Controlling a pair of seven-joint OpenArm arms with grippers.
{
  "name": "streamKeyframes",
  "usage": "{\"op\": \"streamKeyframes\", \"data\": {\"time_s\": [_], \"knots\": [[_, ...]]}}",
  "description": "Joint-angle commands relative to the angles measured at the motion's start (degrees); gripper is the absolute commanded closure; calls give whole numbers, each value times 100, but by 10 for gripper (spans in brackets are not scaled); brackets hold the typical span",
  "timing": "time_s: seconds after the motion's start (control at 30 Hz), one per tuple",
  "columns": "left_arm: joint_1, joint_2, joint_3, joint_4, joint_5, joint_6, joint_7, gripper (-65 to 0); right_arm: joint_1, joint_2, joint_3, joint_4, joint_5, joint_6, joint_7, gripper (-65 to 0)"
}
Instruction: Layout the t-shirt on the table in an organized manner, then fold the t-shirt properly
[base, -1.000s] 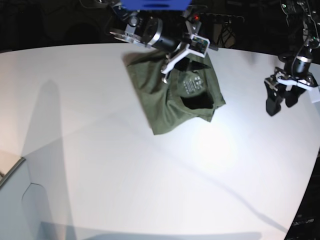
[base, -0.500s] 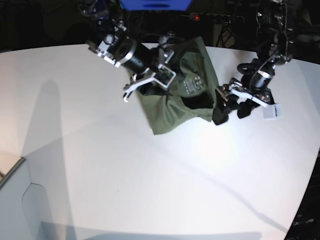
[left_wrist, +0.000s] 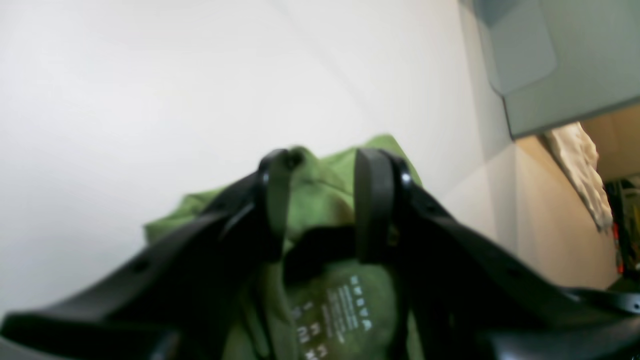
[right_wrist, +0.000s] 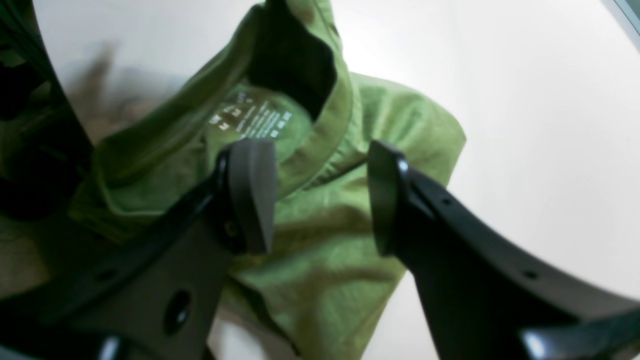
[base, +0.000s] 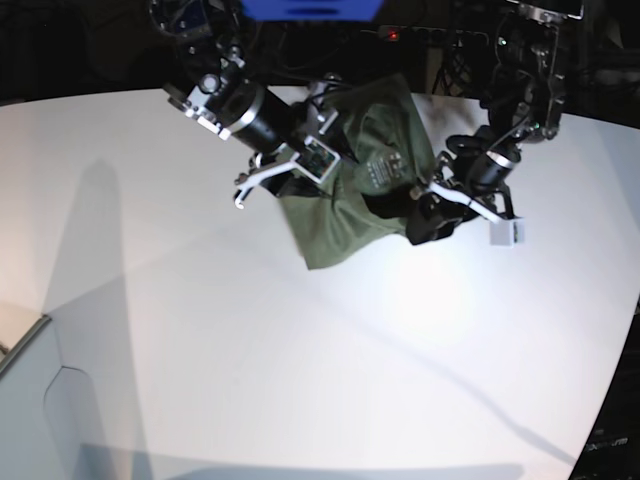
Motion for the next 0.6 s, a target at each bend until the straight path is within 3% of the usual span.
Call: {"op": "streamKeyframes", "data": {"time_s": [0.0,0.17,0.23,0.3,0.57], "knots": [[-84,-46,13,42,-74,-44,-118,-213,31,-27,-2,118,80,-23,171,-296],[-84,-46,39,-125,-74,-44,-118,-202,31,-27,-2,118,80,-23,171,-296],[-84,-46,39,-134,-74,-44,-118,-140,39,-27,-2,118,80,-23,171,-296],[-75,-55,4,-134,-74,-44,-118,-12,74,-27,-2,118,80,-23,171,-296],[241,-90,-207,86,-135,-62,-126,-1,118,-27,-2,100,80,-23,154,-296]]}}
